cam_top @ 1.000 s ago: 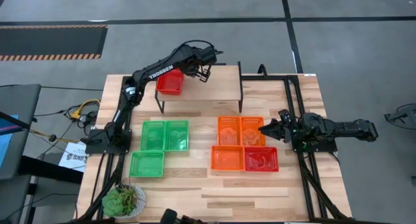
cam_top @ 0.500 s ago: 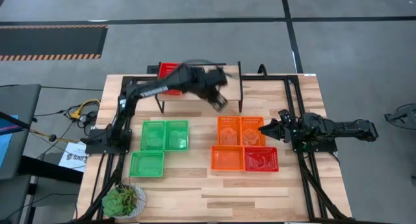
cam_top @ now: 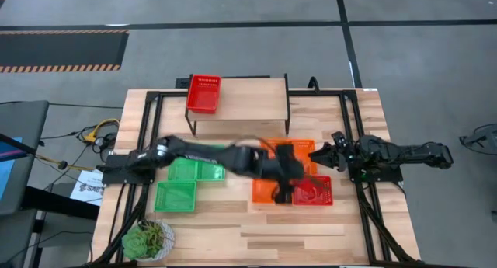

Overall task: Stack baskets on shelf by color
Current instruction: Stack the red bin on top of the red bin on the shelf

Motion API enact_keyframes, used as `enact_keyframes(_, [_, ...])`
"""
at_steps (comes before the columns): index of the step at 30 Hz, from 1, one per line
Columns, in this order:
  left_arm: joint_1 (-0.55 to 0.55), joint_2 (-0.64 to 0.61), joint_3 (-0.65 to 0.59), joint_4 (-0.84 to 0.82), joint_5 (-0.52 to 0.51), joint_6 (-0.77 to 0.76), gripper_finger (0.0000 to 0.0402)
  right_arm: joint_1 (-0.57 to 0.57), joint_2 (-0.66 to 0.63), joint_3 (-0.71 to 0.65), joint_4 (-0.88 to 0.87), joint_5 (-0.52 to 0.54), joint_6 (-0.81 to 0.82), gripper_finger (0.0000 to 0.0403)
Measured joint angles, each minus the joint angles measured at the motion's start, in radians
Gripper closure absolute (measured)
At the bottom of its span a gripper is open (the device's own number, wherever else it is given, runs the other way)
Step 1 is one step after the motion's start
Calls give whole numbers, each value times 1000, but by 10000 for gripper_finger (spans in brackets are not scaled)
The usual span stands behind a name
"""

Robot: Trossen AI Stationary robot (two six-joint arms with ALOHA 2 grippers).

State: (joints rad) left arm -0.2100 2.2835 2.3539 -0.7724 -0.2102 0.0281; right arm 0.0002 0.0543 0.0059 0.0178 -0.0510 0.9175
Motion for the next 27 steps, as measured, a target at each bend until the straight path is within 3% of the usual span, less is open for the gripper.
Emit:
enact_keyframes(11, [-66,191,0,260,44,124,193,0,33,0,-1,-6,-9,159])
enact_keyframes(27, [-53,280,-1,307,106,5,193,67,55,0,3,-23,-28,159])
